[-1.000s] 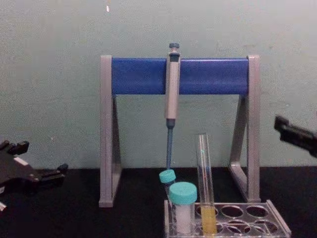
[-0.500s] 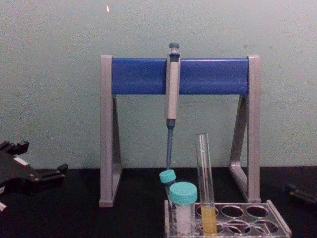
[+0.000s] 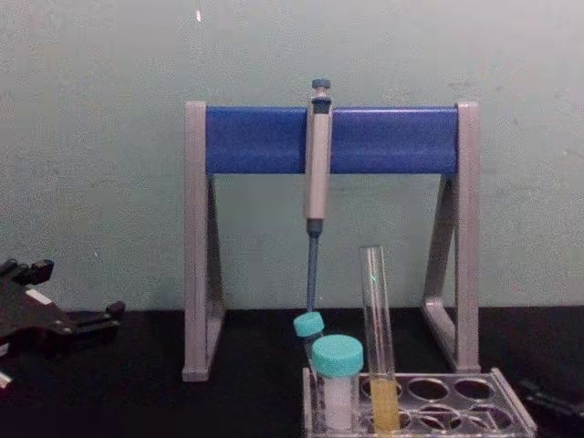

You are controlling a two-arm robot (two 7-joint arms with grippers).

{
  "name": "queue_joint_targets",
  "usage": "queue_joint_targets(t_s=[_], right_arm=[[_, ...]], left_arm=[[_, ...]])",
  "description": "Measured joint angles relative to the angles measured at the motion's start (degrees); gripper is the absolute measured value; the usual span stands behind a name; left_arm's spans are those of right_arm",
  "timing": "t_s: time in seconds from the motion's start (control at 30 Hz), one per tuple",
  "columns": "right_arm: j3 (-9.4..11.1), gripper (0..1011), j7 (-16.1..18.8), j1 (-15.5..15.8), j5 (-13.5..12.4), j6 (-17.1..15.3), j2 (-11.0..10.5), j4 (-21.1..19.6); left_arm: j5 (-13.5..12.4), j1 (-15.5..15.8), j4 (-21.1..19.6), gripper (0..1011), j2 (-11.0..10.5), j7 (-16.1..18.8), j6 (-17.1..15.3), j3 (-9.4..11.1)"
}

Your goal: Pick up the test tube from the test tube rack, shake it, then place it back into the test tube rack.

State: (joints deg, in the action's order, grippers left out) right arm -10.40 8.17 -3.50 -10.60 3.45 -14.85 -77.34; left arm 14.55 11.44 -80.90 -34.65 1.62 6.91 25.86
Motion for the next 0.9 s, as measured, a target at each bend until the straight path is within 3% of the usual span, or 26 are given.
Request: queue_joint_targets(t_s=[0.43,0.9], right_arm=[[0.7,1000,2.1,-0.4,1.5,-0.6,1.2,1.1],[0.6,1000,2.1,-0.4,1.5,-0.5,1.2,1.0]], left_arm=[[0.0,0.0,0.0,1001,0.0,0.0,0.0,0.0],[0.0,0.0,0.0,1001,0.0,0.0,0.0,0.0]])
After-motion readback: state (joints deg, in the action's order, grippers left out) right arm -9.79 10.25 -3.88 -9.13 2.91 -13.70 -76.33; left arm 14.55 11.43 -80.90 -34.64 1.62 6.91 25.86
